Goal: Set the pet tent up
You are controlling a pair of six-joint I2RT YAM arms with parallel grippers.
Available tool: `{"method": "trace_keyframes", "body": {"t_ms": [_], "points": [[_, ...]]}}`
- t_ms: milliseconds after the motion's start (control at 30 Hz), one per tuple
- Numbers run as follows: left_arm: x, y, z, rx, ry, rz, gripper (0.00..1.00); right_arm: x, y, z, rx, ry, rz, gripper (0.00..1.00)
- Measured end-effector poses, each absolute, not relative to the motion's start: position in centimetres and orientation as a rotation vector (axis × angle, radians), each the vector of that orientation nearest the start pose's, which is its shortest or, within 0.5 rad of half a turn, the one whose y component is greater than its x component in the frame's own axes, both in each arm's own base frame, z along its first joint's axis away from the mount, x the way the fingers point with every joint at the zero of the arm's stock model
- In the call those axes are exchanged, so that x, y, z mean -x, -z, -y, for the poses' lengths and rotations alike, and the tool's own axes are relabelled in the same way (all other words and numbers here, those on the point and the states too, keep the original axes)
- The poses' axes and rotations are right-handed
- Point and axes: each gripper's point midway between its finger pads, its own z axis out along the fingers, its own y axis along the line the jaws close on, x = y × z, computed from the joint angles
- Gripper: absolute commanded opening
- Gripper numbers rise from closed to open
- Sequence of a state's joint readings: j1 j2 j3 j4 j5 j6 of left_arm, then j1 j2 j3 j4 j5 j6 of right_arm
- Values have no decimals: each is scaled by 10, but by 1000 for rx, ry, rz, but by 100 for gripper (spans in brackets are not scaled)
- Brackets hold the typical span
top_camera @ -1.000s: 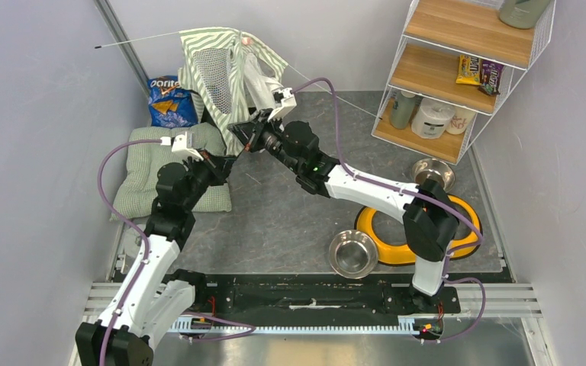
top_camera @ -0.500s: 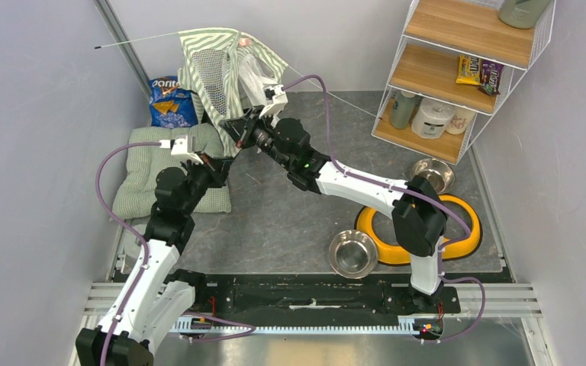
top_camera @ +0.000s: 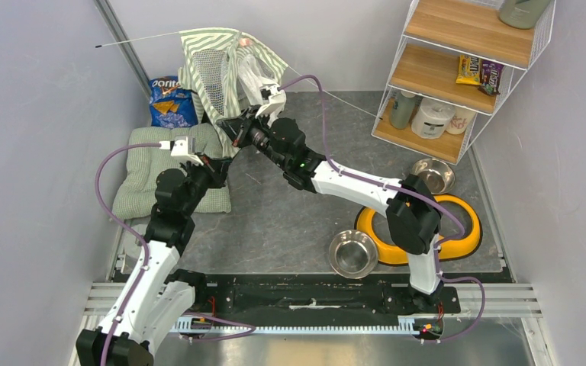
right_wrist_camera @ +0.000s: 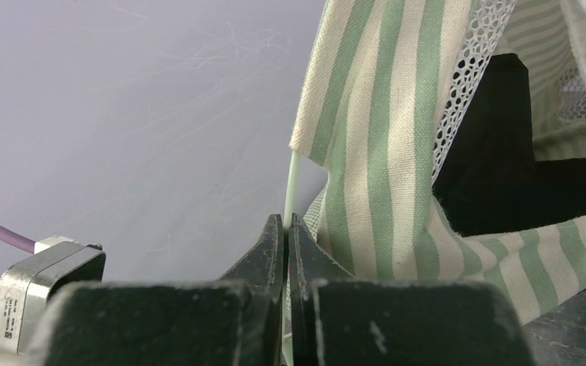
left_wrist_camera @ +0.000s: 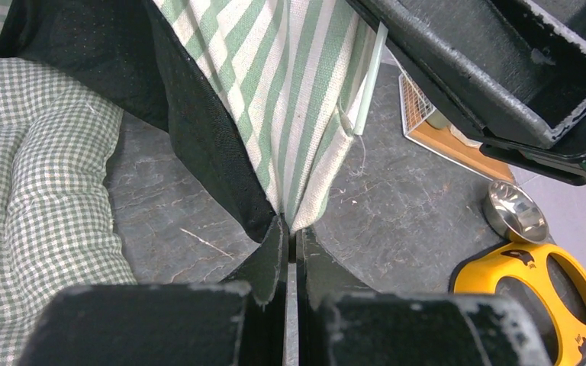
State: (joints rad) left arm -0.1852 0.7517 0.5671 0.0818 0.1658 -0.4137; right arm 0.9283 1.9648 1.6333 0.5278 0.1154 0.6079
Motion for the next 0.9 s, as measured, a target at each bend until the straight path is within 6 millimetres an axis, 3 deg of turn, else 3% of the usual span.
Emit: {"method": "trace_keyframes", "body": {"t_ms": [900], "points": [[-301, -239, 100, 73, 566, -1731, 2, -373, -337, -506, 165, -1110, -1477, 0]]}}
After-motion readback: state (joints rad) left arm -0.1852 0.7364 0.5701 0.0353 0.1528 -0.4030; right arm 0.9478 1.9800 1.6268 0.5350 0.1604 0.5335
